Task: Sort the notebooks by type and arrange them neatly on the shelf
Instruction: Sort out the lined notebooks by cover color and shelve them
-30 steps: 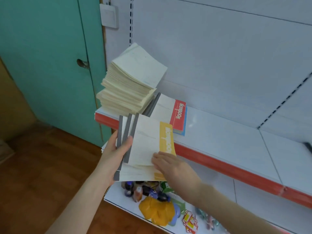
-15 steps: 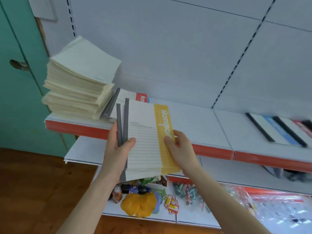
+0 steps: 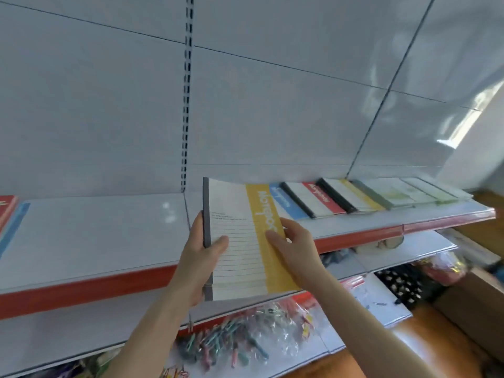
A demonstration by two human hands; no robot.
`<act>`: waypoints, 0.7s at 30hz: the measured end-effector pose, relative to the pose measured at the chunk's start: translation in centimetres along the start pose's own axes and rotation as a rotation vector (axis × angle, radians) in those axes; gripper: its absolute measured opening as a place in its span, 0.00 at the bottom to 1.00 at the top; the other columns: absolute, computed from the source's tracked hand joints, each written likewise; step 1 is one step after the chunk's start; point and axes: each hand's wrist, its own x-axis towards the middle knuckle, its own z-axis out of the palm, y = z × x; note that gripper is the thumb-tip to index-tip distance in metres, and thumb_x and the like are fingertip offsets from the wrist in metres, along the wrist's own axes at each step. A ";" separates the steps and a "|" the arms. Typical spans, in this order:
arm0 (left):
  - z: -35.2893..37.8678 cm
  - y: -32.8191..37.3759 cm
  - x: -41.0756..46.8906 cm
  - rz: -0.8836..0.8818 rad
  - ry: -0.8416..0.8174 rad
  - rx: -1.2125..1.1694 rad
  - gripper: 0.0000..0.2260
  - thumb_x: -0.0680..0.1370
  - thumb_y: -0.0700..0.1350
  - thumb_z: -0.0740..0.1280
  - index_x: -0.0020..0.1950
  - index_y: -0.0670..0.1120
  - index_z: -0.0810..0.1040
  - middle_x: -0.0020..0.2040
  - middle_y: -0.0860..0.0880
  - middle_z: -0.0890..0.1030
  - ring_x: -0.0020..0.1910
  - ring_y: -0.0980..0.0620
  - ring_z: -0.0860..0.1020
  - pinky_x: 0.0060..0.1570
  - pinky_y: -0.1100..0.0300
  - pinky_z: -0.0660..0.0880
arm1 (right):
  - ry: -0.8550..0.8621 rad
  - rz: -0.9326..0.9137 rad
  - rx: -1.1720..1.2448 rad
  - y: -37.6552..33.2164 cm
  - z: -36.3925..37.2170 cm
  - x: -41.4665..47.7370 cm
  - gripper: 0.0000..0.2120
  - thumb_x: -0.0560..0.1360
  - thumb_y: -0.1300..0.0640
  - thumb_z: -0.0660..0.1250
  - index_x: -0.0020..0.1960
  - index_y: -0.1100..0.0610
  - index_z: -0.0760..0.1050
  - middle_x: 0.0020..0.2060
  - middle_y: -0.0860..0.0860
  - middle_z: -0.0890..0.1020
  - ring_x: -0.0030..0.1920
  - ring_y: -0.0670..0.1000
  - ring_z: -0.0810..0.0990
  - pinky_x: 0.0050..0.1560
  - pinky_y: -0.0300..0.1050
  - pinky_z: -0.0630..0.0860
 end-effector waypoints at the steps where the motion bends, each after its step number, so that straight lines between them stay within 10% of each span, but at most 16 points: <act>1: 2.4 -0.3 1.0 -0.008 -0.027 0.006 0.23 0.79 0.38 0.62 0.69 0.58 0.64 0.54 0.56 0.79 0.52 0.55 0.78 0.46 0.58 0.76 | 0.029 0.005 -0.004 0.5 -2.2 0.8 0.12 0.76 0.59 0.65 0.59 0.56 0.75 0.50 0.53 0.81 0.46 0.49 0.80 0.40 0.37 0.77; 11: 21.4 -3.2 9.8 -0.036 -0.274 0.040 0.19 0.78 0.37 0.61 0.62 0.57 0.68 0.52 0.56 0.79 0.48 0.59 0.78 0.36 0.67 0.73 | 0.324 0.071 0.017 6.8 -18.3 7.5 0.08 0.75 0.62 0.65 0.51 0.52 0.72 0.40 0.45 0.78 0.39 0.43 0.77 0.31 0.26 0.73; 16: 28.5 -5.8 16.2 -0.004 -0.282 0.085 0.14 0.80 0.42 0.60 0.63 0.55 0.69 0.54 0.55 0.79 0.53 0.55 0.77 0.52 0.58 0.75 | 0.402 0.115 -0.050 9.3 -23.8 14.0 0.17 0.75 0.59 0.67 0.63 0.57 0.73 0.48 0.49 0.78 0.46 0.47 0.76 0.44 0.37 0.71; 21: 34.1 -7.7 22.7 0.008 -0.208 0.147 0.12 0.79 0.38 0.61 0.58 0.53 0.69 0.48 0.56 0.78 0.48 0.57 0.77 0.45 0.61 0.72 | 0.339 0.146 -0.140 11.2 -28.0 21.7 0.16 0.75 0.57 0.66 0.62 0.57 0.72 0.48 0.47 0.77 0.45 0.45 0.74 0.43 0.36 0.69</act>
